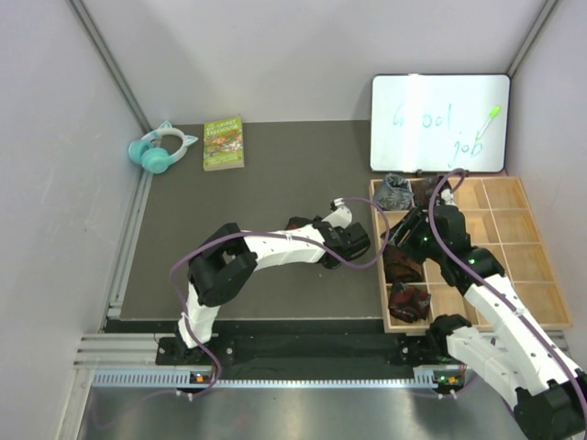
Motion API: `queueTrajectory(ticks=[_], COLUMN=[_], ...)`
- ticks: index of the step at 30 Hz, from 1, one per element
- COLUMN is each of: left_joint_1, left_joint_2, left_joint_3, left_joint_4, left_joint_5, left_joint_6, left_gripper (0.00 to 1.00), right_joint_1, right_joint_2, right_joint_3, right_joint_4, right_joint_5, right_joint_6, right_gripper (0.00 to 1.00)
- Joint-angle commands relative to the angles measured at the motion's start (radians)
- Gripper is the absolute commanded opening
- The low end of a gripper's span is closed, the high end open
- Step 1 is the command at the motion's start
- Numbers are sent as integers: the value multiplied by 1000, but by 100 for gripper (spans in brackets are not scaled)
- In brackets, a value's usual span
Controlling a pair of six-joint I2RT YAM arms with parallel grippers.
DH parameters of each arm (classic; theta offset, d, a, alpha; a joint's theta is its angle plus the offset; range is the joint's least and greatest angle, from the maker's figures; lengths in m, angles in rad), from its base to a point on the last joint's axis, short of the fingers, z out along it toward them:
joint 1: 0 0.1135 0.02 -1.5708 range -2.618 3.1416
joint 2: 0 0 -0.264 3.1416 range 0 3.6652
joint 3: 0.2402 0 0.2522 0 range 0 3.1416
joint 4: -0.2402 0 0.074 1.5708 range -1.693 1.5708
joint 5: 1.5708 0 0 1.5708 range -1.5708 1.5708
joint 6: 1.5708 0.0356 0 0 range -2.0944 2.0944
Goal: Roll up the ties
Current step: Roll the tie at the center of the board.
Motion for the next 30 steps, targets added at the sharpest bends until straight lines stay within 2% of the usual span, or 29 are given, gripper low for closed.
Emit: queueTrajectory(ticks=[1,15,19,26,30], left_joint_1=[-40,-69,-70,-67,-47], left_joint_2=[53,91,88,71,61], left_joint_3=[24,67,78,119,160], left_joint_4=[-26,24,16,7,-3], left_joint_5=[24,228,271,331,363], left_joint_6=[-13,21,31,65,74], left_gripper=[16,25,31,50,54], right_joint_1=[-4,-6,-4,-6,-6], right_joint_2=[-24,-48,-50,-47,-42], right_joint_3=[13,23,23,31,37], right_joint_4=[4,-34,-38,-38,-38], right_joint_5=[-3,-11,-14,-20,-24], right_joint_6=[7,4,2,2,4], right_gripper=[58,58,58,58,58])
